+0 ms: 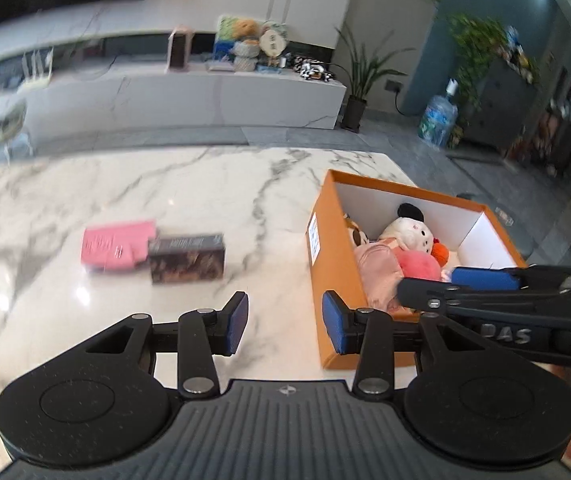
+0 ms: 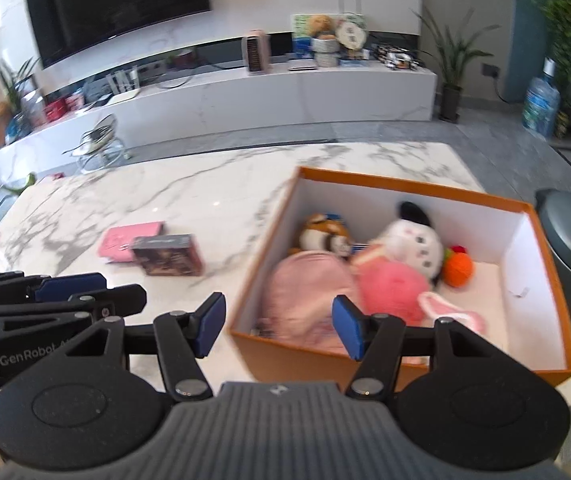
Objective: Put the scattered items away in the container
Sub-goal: 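Withdraw both tools from the box toward the pink card holder and photo card box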
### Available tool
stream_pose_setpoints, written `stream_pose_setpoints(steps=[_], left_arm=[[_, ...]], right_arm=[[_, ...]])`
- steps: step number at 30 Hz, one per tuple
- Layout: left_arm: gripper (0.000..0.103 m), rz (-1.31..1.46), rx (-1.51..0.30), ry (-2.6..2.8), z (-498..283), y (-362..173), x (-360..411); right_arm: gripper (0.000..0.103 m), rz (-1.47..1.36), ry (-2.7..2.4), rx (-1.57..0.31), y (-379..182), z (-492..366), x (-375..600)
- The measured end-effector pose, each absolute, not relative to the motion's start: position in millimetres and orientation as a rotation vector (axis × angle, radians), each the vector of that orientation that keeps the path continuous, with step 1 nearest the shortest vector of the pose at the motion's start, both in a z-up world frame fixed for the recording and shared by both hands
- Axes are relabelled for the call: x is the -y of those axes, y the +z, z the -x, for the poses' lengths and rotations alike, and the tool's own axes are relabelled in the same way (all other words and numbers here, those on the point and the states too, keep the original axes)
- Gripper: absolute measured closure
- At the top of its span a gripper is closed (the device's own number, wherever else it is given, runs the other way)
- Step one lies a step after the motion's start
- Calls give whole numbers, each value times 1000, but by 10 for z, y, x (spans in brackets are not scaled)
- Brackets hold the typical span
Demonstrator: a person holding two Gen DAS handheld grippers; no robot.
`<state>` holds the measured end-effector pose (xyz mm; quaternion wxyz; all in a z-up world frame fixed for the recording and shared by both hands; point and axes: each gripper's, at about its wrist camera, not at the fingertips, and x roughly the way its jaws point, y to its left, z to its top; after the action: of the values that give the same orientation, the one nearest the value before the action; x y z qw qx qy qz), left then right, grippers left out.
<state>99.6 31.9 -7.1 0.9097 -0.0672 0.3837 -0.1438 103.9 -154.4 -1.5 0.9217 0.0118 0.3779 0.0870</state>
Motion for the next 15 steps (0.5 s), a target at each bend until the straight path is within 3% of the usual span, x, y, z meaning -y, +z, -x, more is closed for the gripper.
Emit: stream_pose_setpoints(steps=[15], left_arm=[[55,142,-785,-134,-859,-305,-1029]], right_arm=[[41,66,313,-844,-295,-1100,614]])
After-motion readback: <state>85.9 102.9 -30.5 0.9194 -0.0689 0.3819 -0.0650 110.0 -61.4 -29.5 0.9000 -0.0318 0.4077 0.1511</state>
